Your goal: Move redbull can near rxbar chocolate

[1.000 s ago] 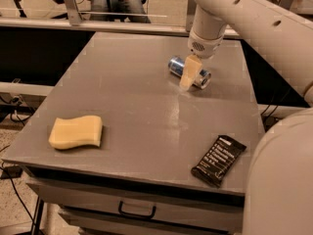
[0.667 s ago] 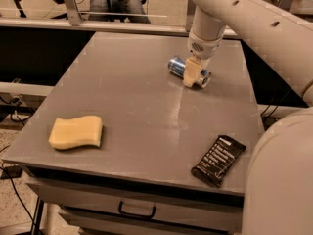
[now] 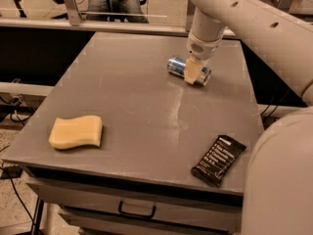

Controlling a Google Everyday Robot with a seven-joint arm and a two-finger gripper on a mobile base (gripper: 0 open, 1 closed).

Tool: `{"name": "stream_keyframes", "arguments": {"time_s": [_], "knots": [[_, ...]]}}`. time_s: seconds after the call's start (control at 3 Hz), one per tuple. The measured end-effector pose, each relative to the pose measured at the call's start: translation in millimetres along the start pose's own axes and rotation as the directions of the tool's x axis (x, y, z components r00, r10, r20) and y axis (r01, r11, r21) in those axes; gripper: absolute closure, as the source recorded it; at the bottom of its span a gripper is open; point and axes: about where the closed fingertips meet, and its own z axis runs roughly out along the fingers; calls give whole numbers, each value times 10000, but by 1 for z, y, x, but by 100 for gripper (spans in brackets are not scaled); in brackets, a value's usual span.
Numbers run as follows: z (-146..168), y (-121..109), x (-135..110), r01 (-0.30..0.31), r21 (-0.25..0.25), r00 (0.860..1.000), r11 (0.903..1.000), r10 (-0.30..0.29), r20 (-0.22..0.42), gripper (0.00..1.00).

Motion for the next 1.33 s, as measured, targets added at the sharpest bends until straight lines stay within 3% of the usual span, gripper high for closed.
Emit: {"name": "stream_keyframes", "arguments": {"time_s": [0.33, 0.67, 1.0, 1.33], "knots": [[-1, -3, 3, -2, 60, 10000, 10000, 2, -31, 100], [-17, -7, 20, -113, 237, 9998, 9997, 116, -129, 100], [-91, 5, 92, -230, 478, 9993, 9986, 245, -292, 100], [-90, 6, 92, -163, 459, 9995, 9988, 175, -254, 100]]}}
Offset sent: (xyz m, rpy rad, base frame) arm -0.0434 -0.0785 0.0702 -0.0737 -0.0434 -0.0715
